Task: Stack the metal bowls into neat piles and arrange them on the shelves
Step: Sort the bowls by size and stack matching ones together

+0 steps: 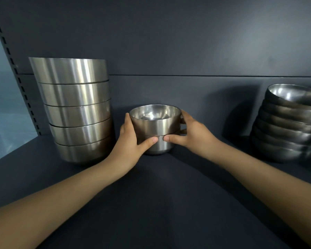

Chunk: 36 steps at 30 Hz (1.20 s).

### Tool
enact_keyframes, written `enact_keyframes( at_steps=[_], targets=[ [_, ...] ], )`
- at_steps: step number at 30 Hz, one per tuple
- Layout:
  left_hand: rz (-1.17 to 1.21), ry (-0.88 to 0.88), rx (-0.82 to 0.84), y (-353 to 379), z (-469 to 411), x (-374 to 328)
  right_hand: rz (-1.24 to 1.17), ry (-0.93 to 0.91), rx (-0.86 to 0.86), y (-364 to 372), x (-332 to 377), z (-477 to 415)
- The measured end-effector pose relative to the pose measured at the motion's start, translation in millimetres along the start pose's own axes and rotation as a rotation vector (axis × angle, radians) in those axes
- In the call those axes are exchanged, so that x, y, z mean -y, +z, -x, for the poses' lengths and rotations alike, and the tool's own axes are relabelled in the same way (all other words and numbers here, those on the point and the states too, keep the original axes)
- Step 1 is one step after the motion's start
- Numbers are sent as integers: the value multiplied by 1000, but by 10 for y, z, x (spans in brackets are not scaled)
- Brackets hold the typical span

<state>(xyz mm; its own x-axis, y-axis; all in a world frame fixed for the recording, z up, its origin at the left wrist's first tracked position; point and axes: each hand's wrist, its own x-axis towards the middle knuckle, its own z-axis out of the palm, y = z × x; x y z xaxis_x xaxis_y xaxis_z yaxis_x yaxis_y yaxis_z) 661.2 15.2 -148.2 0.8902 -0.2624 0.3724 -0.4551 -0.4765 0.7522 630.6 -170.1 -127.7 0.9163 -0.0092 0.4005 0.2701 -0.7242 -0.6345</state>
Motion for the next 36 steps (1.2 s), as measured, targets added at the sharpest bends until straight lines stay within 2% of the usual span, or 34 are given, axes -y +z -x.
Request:
enact_keyframes(
  at_steps=[11, 21, 29, 36],
  targets=[
    [72, 152, 34, 75, 656, -824, 10, -26, -176, -719, 324, 1009],
    [104, 274, 46, 417, 1918, -1872, 75, 4, -274, -1621, 564, 2602],
    [180, 341, 101, 828, 2777, -2820, 95, 97, -370, -2486, 757, 3838],
    [230, 405, 122, 1109, 2834, -3506, 159, 116, -428, -3180, 768, 4127]
  ],
)
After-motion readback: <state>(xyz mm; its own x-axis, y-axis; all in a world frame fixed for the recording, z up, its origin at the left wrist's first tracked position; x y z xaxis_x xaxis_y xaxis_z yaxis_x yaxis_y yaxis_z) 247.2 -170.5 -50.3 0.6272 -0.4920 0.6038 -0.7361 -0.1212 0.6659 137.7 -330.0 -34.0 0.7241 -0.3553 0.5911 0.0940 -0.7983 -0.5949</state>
